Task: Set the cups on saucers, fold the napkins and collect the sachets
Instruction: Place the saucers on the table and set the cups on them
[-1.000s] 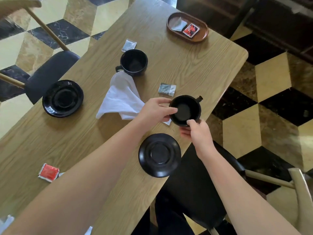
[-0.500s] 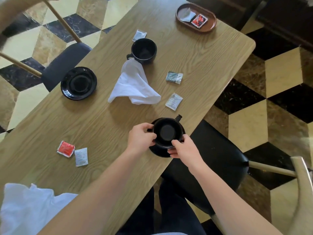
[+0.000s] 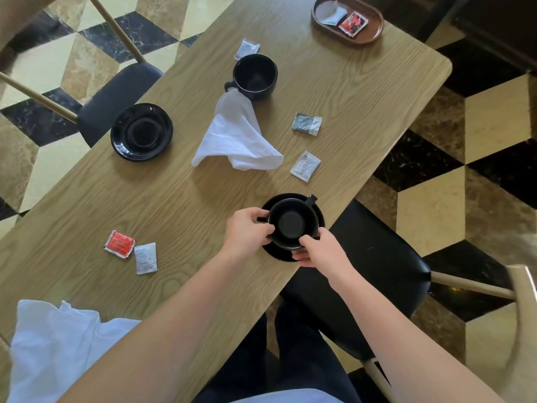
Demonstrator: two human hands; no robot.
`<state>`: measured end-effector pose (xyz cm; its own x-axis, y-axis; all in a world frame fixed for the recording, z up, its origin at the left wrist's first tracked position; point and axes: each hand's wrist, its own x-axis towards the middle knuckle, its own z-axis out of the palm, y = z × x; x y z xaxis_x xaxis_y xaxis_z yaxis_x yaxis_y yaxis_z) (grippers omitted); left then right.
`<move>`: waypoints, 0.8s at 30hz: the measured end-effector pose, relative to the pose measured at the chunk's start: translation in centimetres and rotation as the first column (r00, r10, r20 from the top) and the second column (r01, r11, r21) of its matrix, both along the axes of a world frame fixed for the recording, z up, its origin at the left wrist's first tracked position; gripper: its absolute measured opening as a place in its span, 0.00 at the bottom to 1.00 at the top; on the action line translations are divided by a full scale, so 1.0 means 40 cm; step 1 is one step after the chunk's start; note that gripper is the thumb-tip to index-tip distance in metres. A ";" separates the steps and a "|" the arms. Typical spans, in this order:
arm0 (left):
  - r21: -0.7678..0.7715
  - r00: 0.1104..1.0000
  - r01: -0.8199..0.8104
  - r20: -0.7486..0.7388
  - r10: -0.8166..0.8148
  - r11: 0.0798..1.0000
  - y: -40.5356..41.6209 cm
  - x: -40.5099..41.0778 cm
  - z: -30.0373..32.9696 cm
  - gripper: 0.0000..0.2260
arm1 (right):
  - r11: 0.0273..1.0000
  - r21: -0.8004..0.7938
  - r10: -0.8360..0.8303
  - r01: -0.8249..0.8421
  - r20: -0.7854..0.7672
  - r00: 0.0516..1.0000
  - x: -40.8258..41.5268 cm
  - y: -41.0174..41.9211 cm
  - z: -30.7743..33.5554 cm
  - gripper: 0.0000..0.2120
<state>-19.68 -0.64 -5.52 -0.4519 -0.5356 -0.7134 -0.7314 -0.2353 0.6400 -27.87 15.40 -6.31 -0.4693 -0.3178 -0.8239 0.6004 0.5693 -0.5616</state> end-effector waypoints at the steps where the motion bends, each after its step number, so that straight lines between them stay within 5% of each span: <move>1: 0.007 1.000 -0.001 -0.006 0.001 1.000 0.001 0.001 -0.001 0.15 | 1.000 0.004 0.002 -0.002 0.000 1.000 0.000 0.001 -0.002 0.07; 16: 0.023 0.999 0.053 0.001 -0.053 0.998 0.011 0.013 -0.025 0.18 | 0.999 0.044 -0.003 0.006 -0.079 0.997 -0.013 -0.003 -0.005 0.06; 24: -0.019 0.975 0.219 0.056 -0.217 0.976 0.010 -0.006 -0.017 0.12 | 0.988 0.098 0.127 -0.117 -0.109 0.986 -0.031 0.002 -0.010 0.11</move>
<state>-19.91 -0.26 -6.19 -0.5216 -0.4464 -0.7271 -0.7964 -0.0511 0.6026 -29.11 15.48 -6.69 -0.5244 -0.3047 -0.7951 0.4581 0.6862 -0.5651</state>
